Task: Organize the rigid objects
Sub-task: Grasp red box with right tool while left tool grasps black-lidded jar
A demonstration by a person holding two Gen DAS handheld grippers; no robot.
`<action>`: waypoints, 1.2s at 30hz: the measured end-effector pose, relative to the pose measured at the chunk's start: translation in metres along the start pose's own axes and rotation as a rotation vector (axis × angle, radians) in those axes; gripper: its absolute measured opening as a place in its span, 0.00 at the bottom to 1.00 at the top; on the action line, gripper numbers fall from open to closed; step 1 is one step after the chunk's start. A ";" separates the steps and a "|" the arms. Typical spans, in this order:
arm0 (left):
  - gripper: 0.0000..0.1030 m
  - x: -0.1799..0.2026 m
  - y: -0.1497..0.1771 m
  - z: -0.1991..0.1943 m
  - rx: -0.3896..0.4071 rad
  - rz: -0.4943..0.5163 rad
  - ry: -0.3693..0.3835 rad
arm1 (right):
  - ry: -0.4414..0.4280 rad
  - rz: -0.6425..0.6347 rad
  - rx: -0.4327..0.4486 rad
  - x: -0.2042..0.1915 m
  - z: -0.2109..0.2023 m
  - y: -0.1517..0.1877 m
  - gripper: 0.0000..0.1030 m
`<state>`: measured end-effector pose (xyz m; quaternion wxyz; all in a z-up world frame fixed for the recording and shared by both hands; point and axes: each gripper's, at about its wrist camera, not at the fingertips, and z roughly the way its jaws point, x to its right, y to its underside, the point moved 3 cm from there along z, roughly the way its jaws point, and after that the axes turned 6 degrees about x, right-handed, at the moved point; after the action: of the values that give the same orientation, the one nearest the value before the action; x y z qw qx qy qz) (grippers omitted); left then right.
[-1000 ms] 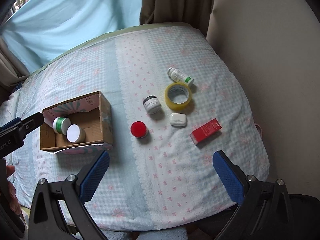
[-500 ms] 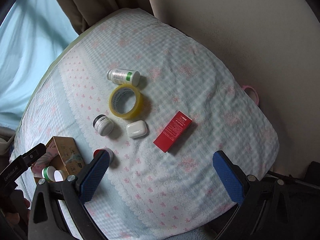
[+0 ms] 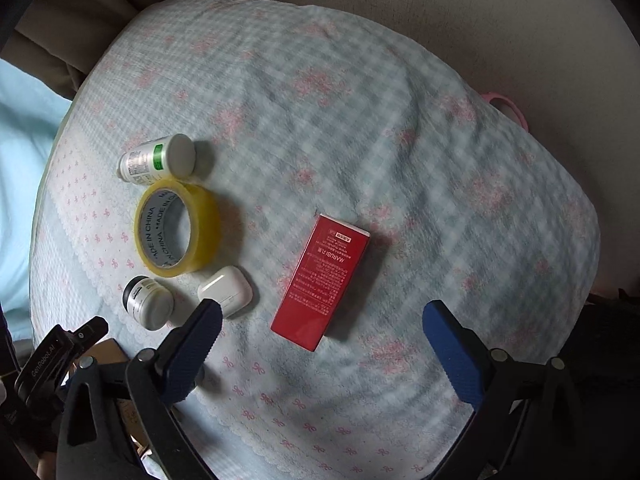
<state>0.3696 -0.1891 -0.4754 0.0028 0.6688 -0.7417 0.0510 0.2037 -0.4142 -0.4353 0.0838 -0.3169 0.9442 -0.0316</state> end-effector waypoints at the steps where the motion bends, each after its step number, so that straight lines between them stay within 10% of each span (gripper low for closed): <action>1: 1.00 0.002 -0.002 0.008 -0.009 -0.002 -0.004 | -0.005 0.021 -0.006 0.001 0.005 -0.001 0.96; 16: 0.97 0.015 -0.011 0.055 -0.051 -0.070 0.026 | 0.045 0.202 -0.102 0.007 0.060 -0.012 0.81; 22: 0.86 0.021 -0.013 0.066 -0.071 -0.121 0.028 | 0.090 0.261 -0.164 0.008 0.079 -0.010 0.65; 27: 0.53 0.016 -0.012 0.073 -0.095 -0.173 0.089 | 0.109 0.323 -0.211 0.014 0.094 -0.007 0.50; 36: 0.53 0.038 -0.013 0.070 -0.079 -0.111 0.068 | 0.069 0.406 -0.246 0.033 0.102 0.007 0.38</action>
<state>0.3827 -0.2332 -0.5412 0.0572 0.7061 -0.7044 0.0440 0.1921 -0.4293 -0.5407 0.0168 -0.1272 0.9876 0.0901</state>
